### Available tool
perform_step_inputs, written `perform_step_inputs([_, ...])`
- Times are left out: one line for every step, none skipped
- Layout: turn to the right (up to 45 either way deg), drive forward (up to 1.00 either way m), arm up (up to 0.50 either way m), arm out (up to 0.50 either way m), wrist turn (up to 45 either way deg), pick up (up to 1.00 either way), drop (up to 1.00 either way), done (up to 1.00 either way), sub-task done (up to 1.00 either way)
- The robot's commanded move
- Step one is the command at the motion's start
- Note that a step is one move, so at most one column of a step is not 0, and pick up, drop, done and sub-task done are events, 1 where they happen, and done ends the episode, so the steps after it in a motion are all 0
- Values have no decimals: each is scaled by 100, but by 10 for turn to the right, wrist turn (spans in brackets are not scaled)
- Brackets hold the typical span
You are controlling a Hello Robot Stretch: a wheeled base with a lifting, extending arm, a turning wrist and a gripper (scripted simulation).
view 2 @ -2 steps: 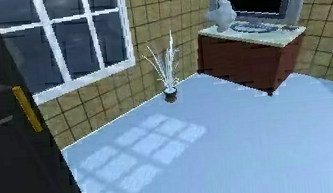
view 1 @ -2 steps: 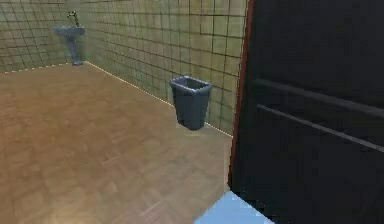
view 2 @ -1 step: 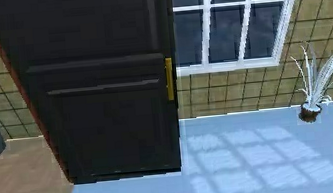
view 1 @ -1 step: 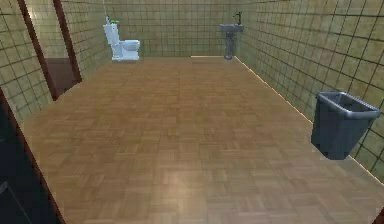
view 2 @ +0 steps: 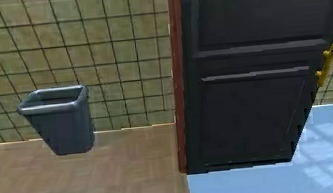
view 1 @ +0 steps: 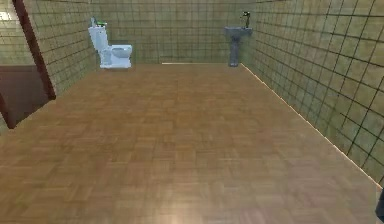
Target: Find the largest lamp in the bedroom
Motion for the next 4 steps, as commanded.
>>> perform_step_inputs([-360, 0, 0, 0, 0, 0, 0, 0, 0])
perform_step_inputs([0, 100, 0, 0, 0, 0, 0, 0, 0])
perform_step_inputs([0, 100, 0, 0, 0, 0, 0, 0, 0])
perform_step_inputs([-30, 0, 0, 0, 0, 0, 0, 0, 0])
